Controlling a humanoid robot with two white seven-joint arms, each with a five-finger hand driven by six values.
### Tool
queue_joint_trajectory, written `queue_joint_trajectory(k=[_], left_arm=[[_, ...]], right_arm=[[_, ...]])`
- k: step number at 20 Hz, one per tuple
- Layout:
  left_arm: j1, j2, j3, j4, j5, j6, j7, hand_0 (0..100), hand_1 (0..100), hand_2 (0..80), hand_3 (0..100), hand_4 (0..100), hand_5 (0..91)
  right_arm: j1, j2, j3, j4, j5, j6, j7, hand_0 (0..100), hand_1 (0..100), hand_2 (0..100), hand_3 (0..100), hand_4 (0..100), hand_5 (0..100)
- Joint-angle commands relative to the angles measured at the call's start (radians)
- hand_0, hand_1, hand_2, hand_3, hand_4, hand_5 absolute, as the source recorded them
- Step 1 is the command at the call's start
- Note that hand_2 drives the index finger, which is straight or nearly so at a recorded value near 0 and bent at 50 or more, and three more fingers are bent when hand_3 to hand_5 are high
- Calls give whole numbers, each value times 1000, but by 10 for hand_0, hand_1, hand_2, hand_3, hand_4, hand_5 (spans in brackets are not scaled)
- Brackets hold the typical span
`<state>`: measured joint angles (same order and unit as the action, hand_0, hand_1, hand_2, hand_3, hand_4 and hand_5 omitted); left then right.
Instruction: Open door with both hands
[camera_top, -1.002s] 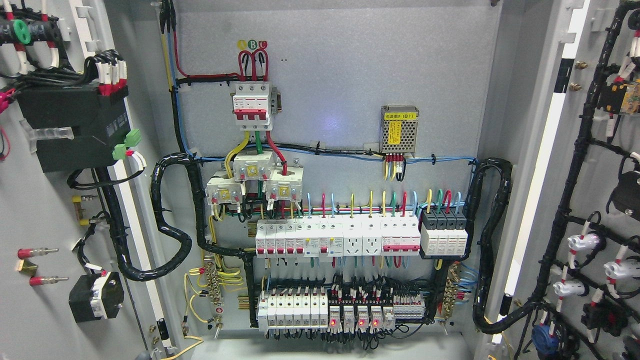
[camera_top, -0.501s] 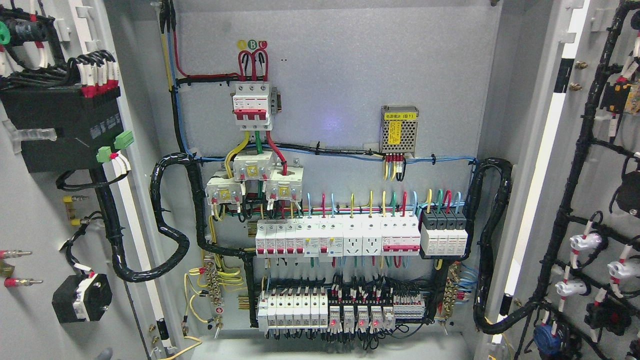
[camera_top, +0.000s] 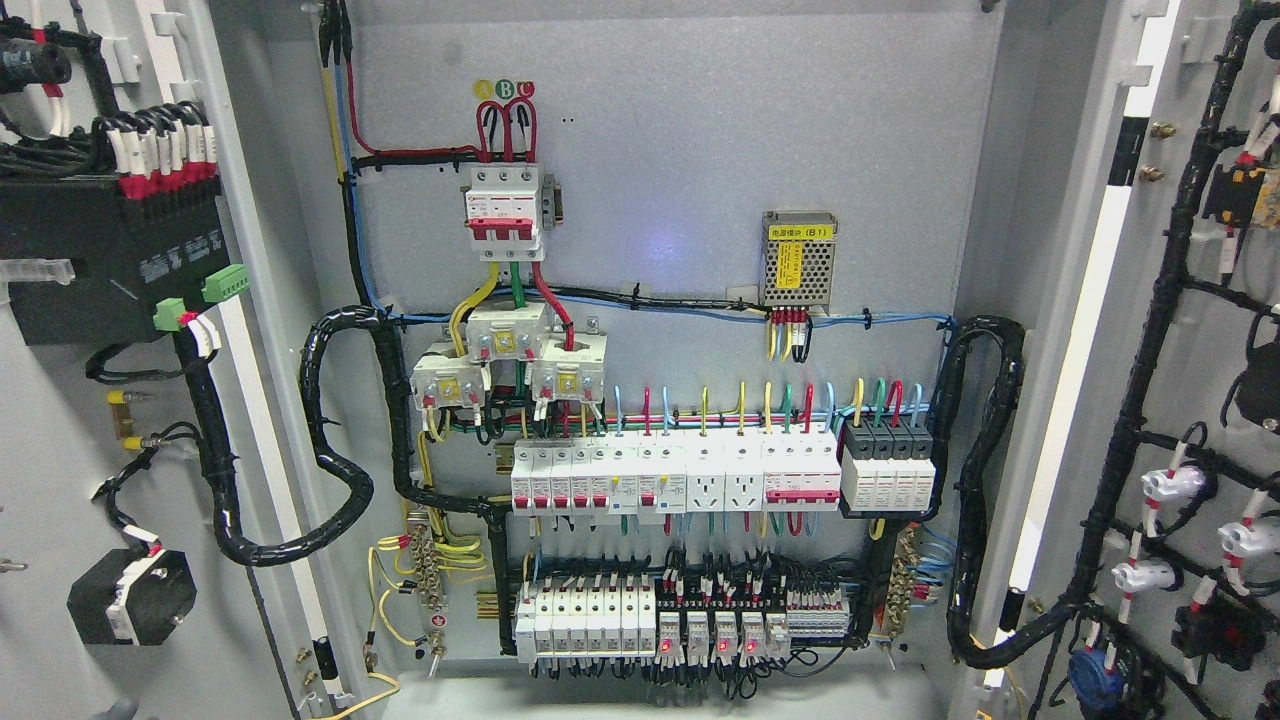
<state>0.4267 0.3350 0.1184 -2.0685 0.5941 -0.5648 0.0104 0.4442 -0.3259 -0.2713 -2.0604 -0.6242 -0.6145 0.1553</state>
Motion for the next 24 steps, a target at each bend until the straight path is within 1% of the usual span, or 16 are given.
queue_joint_trajectory(k=[1, 8, 13, 15, 18, 24], left_arm=[[3, 47, 95, 53, 65, 8, -1, 0, 0, 0, 0, 0, 0], [1, 96, 164, 99, 148, 8, -1, 0, 0, 0, 0, 0, 0], [1, 142, 208, 131, 211, 8, -1, 0, 0, 0, 0, 0, 0], [1, 157, 210, 152, 223, 8, -1, 0, 0, 0, 0, 0, 0], [-2, 171, 210, 188, 227, 8, -1, 0, 0, 0, 0, 0, 0], [-6, 199, 211, 235, 271, 6, -1, 0, 0, 0, 0, 0, 0]], right_arm=[[18, 8, -12, -9, -6, -5, -5, 191, 0, 0, 0, 0, 0], [18, 15, -35, 3, -6, -5, -5, 191, 0, 0, 0, 0, 0], [18, 37, -43, 23, -8, -5, -6, 191, 0, 0, 0, 0, 0], [16, 48, -55, 23, -8, -5, -6, 191, 0, 0, 0, 0, 0], [16, 48, -66, 23, -8, -5, -6, 191, 0, 0, 0, 0, 0], [14, 47, -78, 25, -32, -5, -6, 190, 0, 0, 0, 0, 0]])
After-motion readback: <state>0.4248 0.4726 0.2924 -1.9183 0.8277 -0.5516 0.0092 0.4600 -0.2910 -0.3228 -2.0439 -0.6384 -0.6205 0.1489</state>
